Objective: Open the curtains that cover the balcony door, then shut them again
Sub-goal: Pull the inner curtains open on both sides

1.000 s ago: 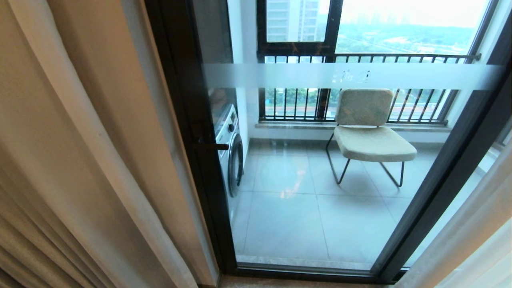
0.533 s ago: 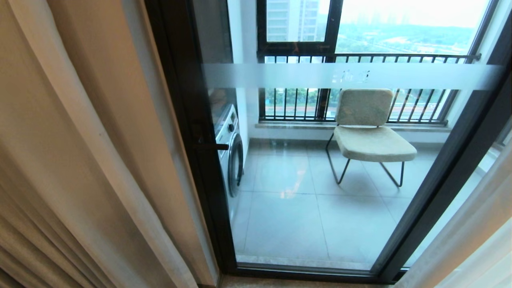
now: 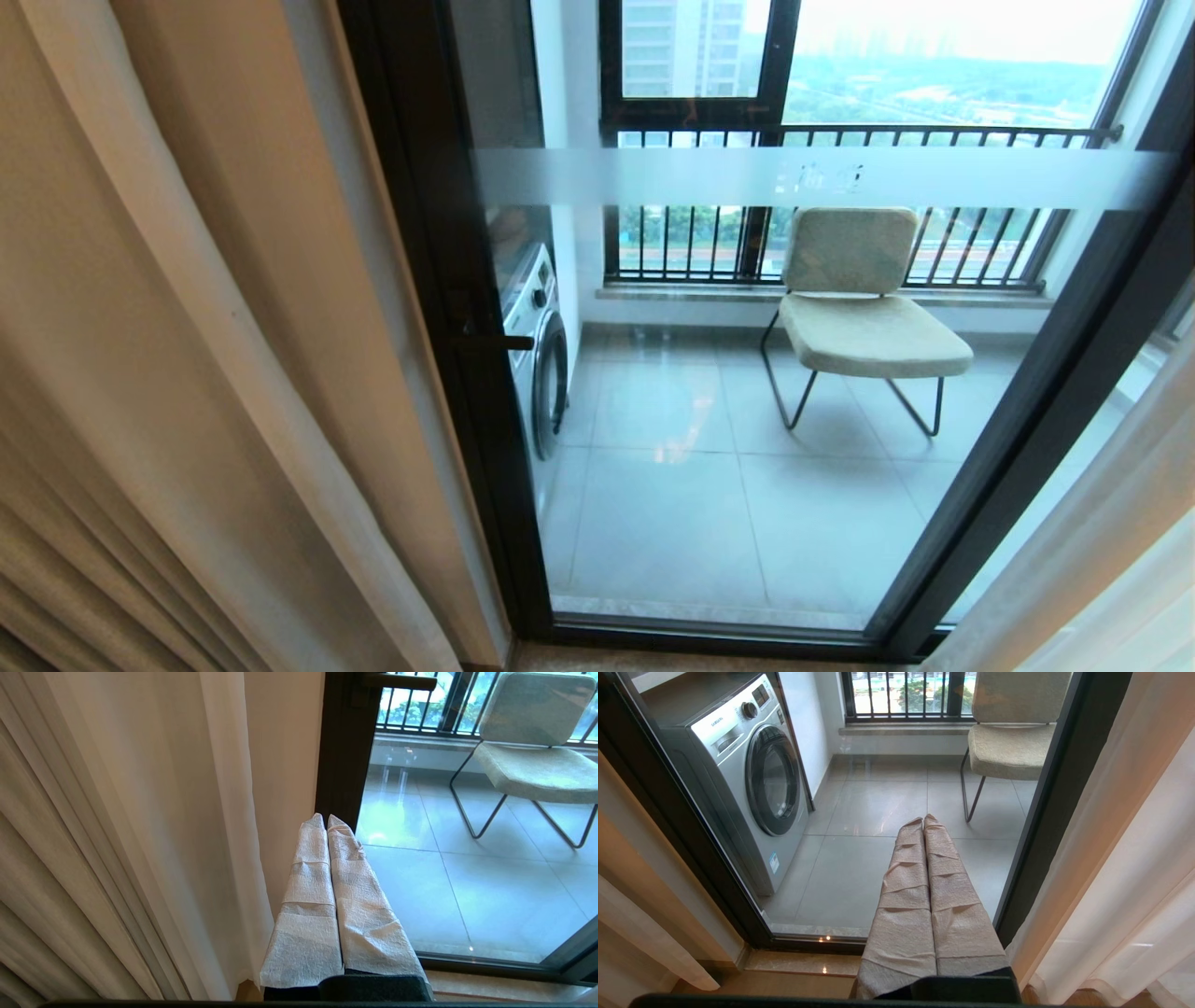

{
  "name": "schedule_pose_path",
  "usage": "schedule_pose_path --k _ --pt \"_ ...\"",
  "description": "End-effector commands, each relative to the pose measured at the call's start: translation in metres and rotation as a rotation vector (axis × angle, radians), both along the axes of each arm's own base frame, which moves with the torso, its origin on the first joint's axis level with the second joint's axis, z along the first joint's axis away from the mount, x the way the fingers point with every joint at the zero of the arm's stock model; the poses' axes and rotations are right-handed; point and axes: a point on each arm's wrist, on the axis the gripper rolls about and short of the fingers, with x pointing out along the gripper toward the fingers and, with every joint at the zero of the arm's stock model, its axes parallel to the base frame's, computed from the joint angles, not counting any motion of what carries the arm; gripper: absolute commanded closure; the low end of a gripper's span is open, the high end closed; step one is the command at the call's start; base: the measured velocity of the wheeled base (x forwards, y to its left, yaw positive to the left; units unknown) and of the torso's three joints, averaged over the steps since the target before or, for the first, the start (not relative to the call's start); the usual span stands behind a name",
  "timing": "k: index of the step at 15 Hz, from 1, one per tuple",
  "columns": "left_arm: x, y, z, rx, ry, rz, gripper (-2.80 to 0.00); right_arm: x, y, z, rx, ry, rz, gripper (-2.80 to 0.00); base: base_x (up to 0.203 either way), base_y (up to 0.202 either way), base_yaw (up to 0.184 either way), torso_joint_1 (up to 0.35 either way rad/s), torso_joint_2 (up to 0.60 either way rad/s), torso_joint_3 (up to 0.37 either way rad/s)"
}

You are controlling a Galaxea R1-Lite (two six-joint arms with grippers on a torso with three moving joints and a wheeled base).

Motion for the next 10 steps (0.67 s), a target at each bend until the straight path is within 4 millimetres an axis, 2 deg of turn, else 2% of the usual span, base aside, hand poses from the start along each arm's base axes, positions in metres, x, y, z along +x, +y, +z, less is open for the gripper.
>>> schedule_pose_path --k 1,10 --pt "-0.0002 0.0000 -0.0001 -0.001 -0.002 0.000 0.00 0.0001 0.0000 0.0001 0.000 0.001 0.000 0.00 0.000 0.000 0.000 0.000 0.00 0.000" --pt "-0.0002 0.0000 -0.0001 -0.001 -0.002 0.000 0.00 0.0000 0.0000 0.0000 0.000 0.000 0.000 0.00 0.000 0.000 0.000 0.000 0.00 0.000"
